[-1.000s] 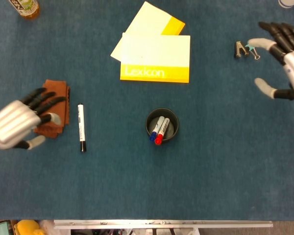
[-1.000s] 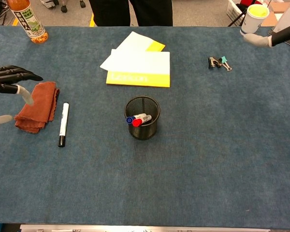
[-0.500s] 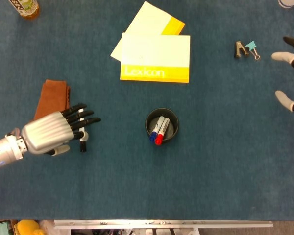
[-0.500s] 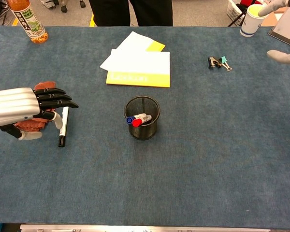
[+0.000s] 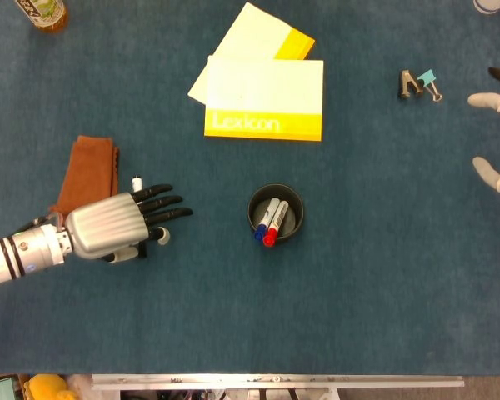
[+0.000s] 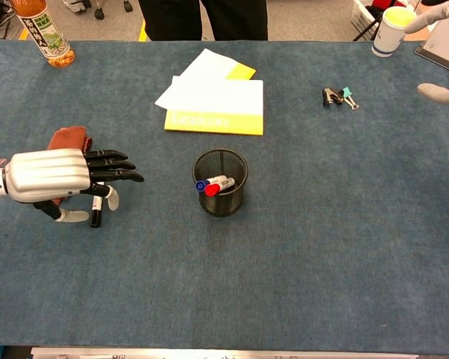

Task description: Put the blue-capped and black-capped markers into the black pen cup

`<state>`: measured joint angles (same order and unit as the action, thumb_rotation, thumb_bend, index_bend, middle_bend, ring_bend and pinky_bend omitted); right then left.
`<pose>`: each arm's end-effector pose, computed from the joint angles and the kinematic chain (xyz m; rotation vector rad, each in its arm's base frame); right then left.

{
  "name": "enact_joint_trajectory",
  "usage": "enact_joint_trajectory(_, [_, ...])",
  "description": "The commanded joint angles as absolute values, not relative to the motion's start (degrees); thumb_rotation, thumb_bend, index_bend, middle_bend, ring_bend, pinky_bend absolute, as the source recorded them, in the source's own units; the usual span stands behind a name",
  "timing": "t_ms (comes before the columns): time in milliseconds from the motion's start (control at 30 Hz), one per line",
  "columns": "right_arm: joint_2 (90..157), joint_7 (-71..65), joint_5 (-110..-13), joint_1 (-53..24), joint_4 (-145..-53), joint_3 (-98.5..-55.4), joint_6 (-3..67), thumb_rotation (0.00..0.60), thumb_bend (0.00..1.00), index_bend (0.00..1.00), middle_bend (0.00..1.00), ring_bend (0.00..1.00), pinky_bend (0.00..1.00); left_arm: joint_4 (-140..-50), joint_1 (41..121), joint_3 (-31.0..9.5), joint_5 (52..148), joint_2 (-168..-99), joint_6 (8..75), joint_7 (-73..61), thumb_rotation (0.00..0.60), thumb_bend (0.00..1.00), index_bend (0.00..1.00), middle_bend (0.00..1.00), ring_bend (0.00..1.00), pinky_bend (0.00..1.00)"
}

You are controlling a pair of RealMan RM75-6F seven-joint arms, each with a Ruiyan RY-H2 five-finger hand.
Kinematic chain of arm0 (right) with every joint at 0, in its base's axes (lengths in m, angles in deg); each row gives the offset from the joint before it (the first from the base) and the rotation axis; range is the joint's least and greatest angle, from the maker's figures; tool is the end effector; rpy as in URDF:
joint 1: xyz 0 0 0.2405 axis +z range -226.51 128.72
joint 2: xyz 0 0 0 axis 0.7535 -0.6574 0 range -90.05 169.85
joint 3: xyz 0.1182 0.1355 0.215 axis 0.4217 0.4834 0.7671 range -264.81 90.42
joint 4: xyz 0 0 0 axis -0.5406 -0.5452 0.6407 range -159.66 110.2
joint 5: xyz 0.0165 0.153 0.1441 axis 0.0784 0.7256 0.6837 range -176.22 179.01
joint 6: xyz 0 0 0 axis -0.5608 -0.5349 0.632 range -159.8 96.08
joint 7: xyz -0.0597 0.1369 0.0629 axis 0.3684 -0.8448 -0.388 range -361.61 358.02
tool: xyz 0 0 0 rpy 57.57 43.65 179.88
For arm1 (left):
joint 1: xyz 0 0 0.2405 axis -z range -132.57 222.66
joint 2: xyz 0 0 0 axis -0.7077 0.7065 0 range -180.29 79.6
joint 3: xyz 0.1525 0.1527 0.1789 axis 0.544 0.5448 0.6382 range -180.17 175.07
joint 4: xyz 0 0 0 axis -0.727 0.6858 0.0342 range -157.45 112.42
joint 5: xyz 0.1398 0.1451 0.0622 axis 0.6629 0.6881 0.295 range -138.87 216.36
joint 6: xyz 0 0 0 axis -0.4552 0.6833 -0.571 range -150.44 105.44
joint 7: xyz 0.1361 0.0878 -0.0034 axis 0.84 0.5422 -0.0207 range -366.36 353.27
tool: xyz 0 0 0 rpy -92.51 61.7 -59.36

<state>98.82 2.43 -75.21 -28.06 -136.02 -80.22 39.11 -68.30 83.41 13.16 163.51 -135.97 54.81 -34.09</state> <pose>-0.2256 -0.2777 0.1486 1.5568 -1.0702 1.0646 -0.2815 0.2996 0.0052 -2.6589 -0.4644 -0.9072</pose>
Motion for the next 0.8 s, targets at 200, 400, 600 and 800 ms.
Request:
enact_joint_trajectory(200, [98.8,3.0,-74.7,-28.1,-136.3,-79.8,39.1,0.6,0.25,0.27,0.09,0.0,0.0,-63.3,83.8,15.0,162.1,-139.1,57.0,-36.0,0.6,0.31,0.38,0.07,0.0,0.01])
enact_joint_trajectory(400, [98.6,3.2,-74.2,-28.3,-136.5,-79.5,39.1,0.6,0.25,0.27,0.09,0.0,0.0,-60.1,83.5,16.3,161.0,-140.6,57.7,-37.0,0.6,0.31,0.39,0.07,0.0,0.01])
enact_joint_trajectory(600, [98.5,3.3,-73.9,-28.4,-136.6,-79.2,39.3,0.6,0.25,0.28,0.09,0.0,0.0,-56.9,82.7,17.2,159.6,-141.7,58.5,-38.4,0.6,0.31,0.39,0.07,0.0,0.01])
enact_joint_trajectory(800, [98.4,3.7,-73.7,-28.4,-136.9,-78.9,39.3,0.6,0.25,0.28,0.09,0.0,0.0,-54.4,81.6,17.8,158.3,-142.6,60.1,-39.4,0.6,0.31,0.39,0.07,0.0,0.01])
